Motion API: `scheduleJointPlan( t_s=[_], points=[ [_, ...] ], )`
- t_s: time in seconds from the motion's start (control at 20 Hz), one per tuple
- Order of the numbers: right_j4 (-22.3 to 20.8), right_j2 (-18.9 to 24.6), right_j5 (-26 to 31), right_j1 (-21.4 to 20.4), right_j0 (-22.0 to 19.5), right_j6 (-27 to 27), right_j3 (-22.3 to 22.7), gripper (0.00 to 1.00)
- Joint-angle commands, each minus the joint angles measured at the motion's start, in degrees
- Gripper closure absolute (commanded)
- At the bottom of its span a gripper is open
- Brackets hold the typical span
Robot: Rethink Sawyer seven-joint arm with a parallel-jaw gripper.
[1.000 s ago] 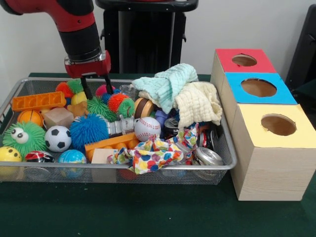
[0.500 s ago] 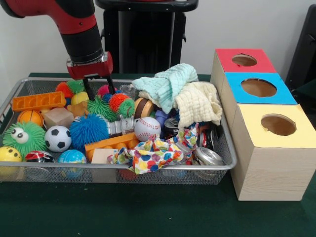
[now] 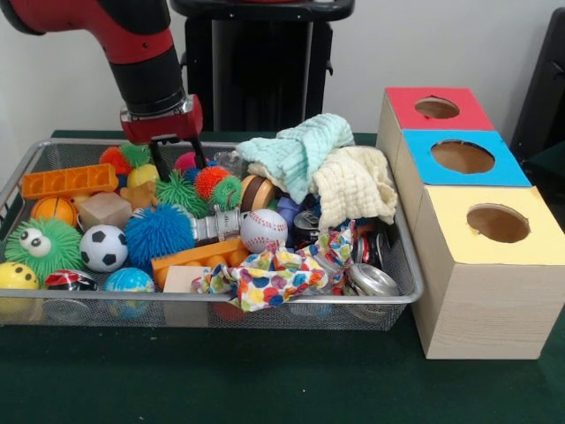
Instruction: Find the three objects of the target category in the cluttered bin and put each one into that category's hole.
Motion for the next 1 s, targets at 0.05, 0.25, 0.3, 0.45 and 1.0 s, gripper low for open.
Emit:
scheduleJointPlan(
  t_s=[0.05, 0.25, 0.3, 0.45, 1.0],
  points=[
    [-4.9, 1.9, 4.1, -1.0, 2.0, -4.9, -8.6, 0.0],
    [-5.7, 1.9, 7.0, -1.1, 1.9, -6.8, -11.7, 0.0],
    [-6.0, 1.8, 7.2, -0.9, 1.9, -7.0, -12.6, 0.0],
    [-7.4, 1.0, 7.1, -0.7, 2.5, -6.8, -14.6, 0.0],
    [-9.9, 3.0, 9.0, 2.2, 0.9, -9.6, -18.1, 0.0]
  ],
)
